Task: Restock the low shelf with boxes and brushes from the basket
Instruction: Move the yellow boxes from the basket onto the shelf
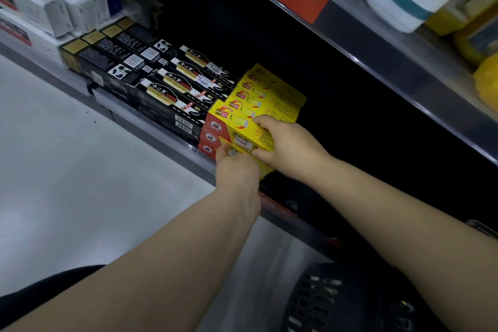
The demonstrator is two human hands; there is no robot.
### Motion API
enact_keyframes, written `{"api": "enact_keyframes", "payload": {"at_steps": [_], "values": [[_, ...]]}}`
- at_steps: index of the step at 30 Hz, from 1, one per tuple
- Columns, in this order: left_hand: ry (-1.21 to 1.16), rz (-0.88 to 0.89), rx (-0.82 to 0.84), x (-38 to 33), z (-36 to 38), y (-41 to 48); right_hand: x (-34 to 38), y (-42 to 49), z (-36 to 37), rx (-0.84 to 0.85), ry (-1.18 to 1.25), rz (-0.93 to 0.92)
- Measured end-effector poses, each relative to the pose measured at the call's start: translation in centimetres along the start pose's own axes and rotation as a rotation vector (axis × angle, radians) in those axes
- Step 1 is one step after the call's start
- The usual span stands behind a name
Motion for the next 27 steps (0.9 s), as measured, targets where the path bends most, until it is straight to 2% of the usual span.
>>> {"api": "enact_keyframes", "payload": {"at_steps": [4,10,14,16,21,25,27], "values": [[-0.034,-0.024,-0.022,-0.4,0.3,-0.3,-0.1,0.0,0.0,0.033,0.011,0.015],[-0.004,0.008,-0.051,-0.3,0.4,-2.5,-1.3,-1.4,-3.2,0.192,0.098,0.089],[0.024,0.139,0.067,0.4,1.9,-6.2,-3.4,-5.6,-7.2,0.14,0.231,0.113],[0.095,0.249,0.191,0.8,2.8,-8.0,-4.7,-8.7,-9.0,0.112,0.336,0.127],[0.508,0.595,0.588,1.9,5.4,-12.1,-8.8,-17.1,-11.3,0.047,0.537,0.212],[1.019,1.175,0.813,2.9,7.0,-15.9,-13.7,-23.5,-10.9,-0.032,0.578,0.335],[1.196,1.358,0.933,3.7,8.1,-18.0,-17.2,-27.0,-10.0,-0.064,0.554,0.435]]}}
Point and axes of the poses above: each hand's wrist, its own y-axis towards the middle knuckle, its own z-axis out of the palm, x = y × z, the point moved 2 cm from there along y, towards the middle knuckle, and after that the axes turned 10 degrees about z, right-handed, at the moved point
